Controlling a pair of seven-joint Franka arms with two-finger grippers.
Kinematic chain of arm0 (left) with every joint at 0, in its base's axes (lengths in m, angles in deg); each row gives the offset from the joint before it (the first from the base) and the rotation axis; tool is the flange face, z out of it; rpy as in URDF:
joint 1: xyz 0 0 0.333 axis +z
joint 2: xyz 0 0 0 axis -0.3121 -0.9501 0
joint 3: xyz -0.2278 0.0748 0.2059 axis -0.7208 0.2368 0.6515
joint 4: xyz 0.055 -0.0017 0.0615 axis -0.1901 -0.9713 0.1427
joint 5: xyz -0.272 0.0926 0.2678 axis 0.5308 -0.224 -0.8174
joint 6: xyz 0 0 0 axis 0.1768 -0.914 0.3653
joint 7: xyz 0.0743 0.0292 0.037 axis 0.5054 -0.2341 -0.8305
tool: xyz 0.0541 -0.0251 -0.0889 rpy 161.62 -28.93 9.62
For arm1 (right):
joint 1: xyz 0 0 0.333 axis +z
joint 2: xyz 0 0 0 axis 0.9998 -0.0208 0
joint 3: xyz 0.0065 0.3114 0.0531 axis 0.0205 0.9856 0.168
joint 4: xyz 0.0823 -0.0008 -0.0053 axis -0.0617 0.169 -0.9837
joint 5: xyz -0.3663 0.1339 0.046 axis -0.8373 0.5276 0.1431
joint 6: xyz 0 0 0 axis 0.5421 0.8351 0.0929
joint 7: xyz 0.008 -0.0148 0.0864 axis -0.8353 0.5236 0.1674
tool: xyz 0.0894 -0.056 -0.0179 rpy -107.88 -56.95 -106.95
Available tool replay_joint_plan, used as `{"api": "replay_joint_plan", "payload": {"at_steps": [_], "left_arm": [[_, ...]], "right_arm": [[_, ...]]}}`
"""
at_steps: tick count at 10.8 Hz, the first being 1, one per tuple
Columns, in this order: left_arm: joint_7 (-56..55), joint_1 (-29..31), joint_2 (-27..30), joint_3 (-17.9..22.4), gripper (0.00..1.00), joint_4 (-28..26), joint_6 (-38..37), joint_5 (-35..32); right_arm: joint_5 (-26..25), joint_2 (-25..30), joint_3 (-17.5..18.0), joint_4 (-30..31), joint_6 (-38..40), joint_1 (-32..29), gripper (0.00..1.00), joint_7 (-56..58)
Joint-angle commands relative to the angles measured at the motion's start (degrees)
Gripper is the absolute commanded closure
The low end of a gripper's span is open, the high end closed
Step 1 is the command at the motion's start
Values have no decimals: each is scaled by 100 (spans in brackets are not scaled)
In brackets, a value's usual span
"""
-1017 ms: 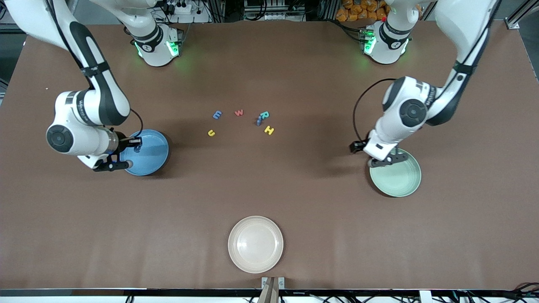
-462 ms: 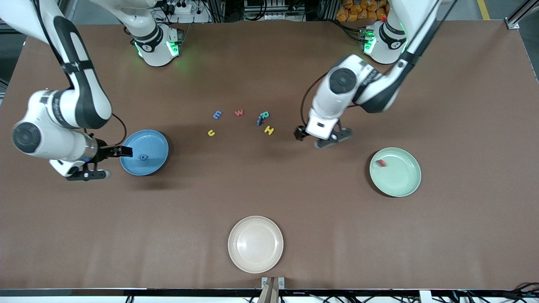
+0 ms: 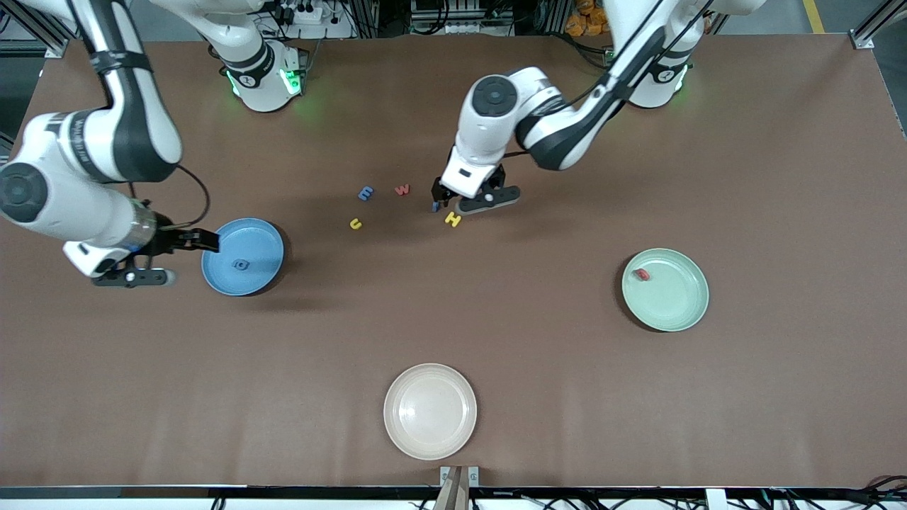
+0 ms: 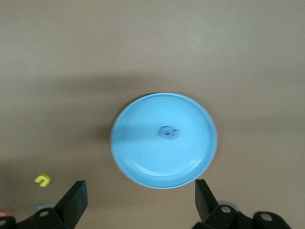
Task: Sort upper and lower case letters into plates
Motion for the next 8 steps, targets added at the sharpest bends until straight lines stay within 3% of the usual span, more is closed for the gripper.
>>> {"api": "replay_joint_plan", "payload": {"at_steps": [1, 3, 8], "left_arm": [[-125, -80, -657, 55, 0, 409, -48, -596], [-386, -212, -816, 55, 0, 645, -56, -544], [-1134, -616, -1255, 55, 0, 1060, -48, -561]], "right_arm": [[-11, 39, 512, 106, -73, 187, 0, -1276], [-11, -84, 1041, 176, -109, 352, 0, -2489], [-2, -716, 1403, 614, -686, 775, 4, -4284]]}}
